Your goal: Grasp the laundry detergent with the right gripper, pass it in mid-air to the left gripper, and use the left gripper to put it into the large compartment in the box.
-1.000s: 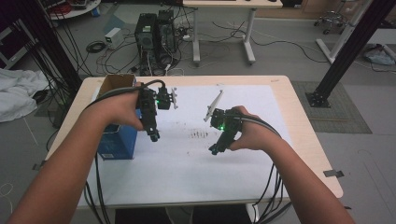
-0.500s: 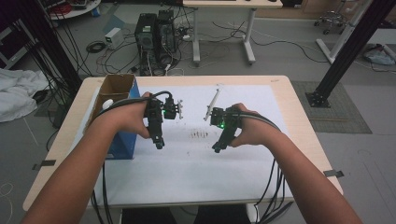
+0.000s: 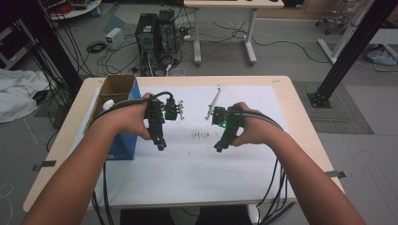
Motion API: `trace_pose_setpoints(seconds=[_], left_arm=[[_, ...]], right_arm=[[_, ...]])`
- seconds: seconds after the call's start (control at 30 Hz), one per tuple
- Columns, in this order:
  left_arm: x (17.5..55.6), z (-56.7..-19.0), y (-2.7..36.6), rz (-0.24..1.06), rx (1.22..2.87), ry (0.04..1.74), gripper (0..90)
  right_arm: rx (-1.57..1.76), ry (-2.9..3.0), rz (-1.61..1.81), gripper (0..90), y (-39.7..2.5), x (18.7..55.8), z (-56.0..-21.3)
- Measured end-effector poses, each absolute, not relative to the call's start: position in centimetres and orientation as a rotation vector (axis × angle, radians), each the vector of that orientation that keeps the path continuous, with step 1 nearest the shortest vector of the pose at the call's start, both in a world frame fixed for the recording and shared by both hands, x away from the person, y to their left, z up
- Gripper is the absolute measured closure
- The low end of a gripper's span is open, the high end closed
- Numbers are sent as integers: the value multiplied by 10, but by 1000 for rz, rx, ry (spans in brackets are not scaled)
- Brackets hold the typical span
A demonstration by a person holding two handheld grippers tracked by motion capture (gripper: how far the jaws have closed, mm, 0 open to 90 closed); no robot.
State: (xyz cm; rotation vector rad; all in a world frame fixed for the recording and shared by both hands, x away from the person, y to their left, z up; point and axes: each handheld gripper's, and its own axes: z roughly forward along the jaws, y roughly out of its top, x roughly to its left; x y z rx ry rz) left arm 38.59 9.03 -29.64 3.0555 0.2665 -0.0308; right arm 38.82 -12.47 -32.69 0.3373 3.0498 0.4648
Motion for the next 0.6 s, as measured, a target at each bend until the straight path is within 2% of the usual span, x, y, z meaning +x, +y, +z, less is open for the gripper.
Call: trace_pose_setpoints(seconds=[0.6], left_arm=[[386, -296, 90, -31, 3058, 273, 82]], right_arm=[[339, 3047, 463, 117, -123, 388, -327]])
